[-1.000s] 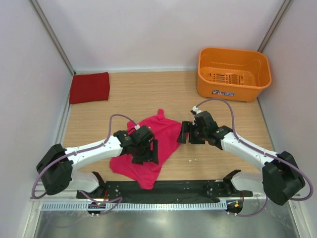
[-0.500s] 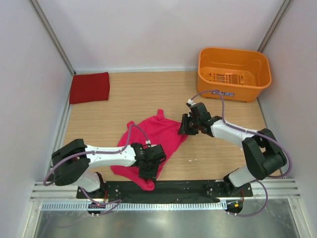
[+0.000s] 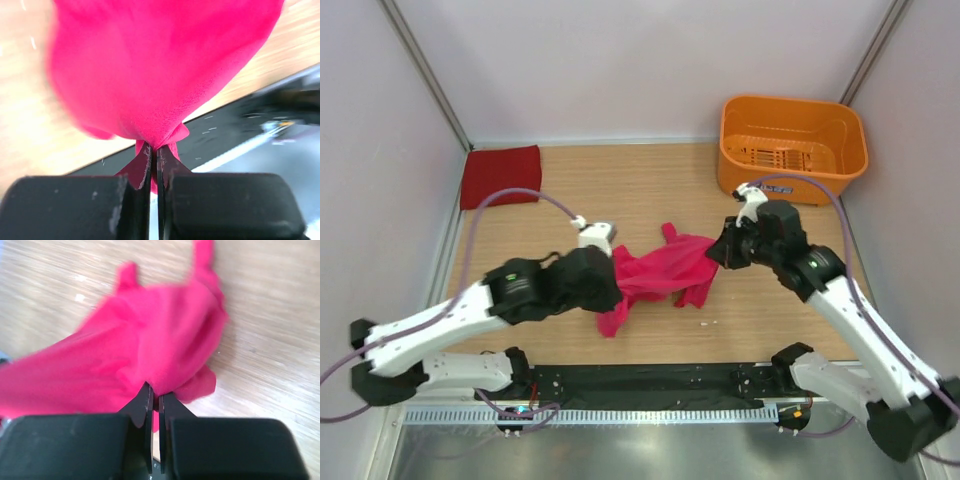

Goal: Fold and stack the t-shirts
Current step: Flatten the tshirt out

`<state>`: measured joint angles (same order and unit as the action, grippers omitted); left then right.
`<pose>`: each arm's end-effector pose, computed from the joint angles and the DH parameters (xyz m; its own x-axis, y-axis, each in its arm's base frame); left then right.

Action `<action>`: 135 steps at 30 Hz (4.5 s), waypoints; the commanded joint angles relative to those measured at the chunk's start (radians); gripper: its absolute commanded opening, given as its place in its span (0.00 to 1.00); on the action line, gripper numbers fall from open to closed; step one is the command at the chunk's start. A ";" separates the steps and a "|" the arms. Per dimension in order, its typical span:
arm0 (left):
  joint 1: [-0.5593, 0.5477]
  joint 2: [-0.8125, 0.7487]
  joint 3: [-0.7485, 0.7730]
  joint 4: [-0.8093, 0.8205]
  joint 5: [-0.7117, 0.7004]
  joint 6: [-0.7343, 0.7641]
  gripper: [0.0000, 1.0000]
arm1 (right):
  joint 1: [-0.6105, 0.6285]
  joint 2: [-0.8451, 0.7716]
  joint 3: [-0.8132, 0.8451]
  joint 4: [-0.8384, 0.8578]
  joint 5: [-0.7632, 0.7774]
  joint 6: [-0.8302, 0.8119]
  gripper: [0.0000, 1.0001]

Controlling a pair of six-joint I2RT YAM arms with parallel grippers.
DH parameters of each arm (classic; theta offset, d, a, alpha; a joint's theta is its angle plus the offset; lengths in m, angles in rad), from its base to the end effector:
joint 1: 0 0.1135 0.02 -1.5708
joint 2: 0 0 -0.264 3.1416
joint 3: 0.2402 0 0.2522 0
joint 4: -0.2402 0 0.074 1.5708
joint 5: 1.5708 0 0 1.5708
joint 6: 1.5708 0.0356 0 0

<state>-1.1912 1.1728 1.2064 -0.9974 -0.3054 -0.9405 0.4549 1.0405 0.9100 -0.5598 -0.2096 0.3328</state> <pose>0.0922 -0.2023 0.3364 -0.8437 0.0355 -0.5357 0.2388 0.9185 -0.3152 0.1953 0.1038 0.2996 -0.7281 -0.0004 -0.6855 -0.3555 0.8552 0.3771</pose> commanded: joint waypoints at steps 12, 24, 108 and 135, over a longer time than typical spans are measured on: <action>0.004 -0.226 0.310 -0.147 -0.329 0.216 0.00 | -0.001 -0.249 0.239 -0.270 0.011 0.100 0.01; 0.771 0.347 0.495 -0.133 -0.058 0.416 0.55 | -0.229 0.538 0.602 -0.226 0.123 -0.008 0.30; 1.219 0.311 -0.273 0.315 0.480 0.255 0.57 | -0.196 0.113 -0.215 -0.295 0.108 0.259 0.54; 0.958 -0.194 -0.513 0.134 0.414 -0.030 0.41 | -0.239 0.038 -0.385 -0.177 0.302 0.451 0.45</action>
<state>-0.2287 0.9878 0.6613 -0.8574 0.1062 -0.9657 0.2234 1.0824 0.5323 -0.8093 0.0593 0.7532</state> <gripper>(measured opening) 0.408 0.452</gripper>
